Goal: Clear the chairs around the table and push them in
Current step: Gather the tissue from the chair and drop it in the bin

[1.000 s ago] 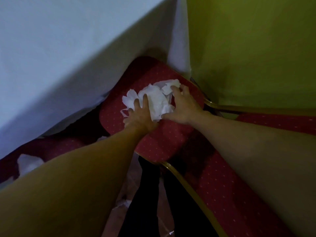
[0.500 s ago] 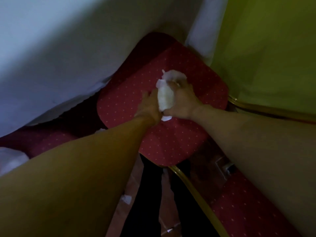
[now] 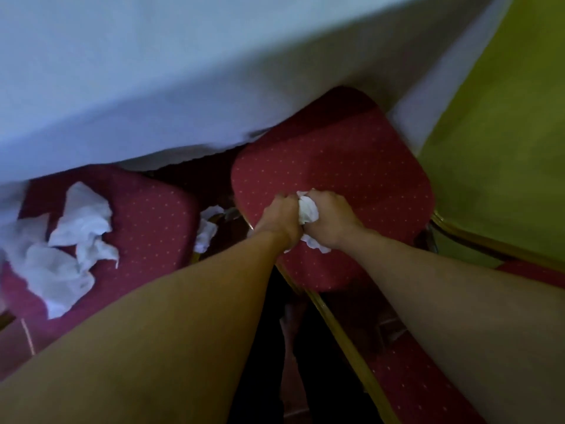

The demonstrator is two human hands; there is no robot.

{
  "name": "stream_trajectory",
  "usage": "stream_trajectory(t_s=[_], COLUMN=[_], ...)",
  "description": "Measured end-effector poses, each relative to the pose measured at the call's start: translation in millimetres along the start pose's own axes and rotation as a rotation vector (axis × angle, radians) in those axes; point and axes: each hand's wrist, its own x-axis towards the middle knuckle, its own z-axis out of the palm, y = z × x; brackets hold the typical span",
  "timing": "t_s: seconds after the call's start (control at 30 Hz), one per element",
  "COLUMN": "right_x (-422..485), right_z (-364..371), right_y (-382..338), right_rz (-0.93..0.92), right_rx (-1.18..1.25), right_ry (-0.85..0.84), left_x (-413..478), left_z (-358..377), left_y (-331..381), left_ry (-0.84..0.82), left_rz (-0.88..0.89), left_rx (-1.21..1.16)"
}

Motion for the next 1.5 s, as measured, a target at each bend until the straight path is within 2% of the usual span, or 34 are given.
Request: stream_trajectory(t_s=[0.13, 0.37, 0.67, 0.77, 0.9, 1.03, 1.23, 1.3, 1.4, 1.5], right_x=[-9.3, -13.0, 0.1, 16.9, 43.4, 66.2, 85.6, 86.6, 85.7, 74.5], right_z=[9.0, 56.3, 157.2, 193.4, 232.6, 259.0, 292.0, 300.9, 322.2, 330.8], right_y=[-32.1, -98.5, -213.1, -257.1, -307.6, -340.6, -341.4, -339.0, -336.4, -344.6], right_rz=[-0.114, -0.238, -0.348, -0.418, -0.407, -0.344, -0.35, -0.358, -0.353, -0.266], right_rx=[-0.076, -0.156, -0.136, -0.219, -0.313, -0.378, -0.513, -0.565, -0.597, -0.6], right_ry=[-0.023, -0.094, -0.218, -0.238, -0.212, -0.221, -0.355, -0.337, -0.307, -0.384], left_x=[-33.6, -87.6, -141.5, -146.8, -144.7, -134.9, -110.0, -102.6, -96.4, -103.0], left_z=[-9.6, -24.6, -55.9, -64.0, -76.2, -83.3, -74.3, -61.8, -51.6, -51.7], left_y=[-22.0, -87.8, -234.4, -289.6, -350.9, -394.8, -437.0, -449.8, -459.4, -450.6], left_ry=[0.057, 0.263, 0.437, 0.539, 0.6, 0.557, 0.318, 0.337, 0.45, 0.412], left_rz=[-0.042, -0.07, -0.311, -0.372, -0.472, -0.568, -0.71, -0.667, -0.527, -0.429], left_rx=[-0.054, -0.143, -0.159, -0.175, -0.162, -0.198, -0.379, -0.412, -0.275, -0.4])
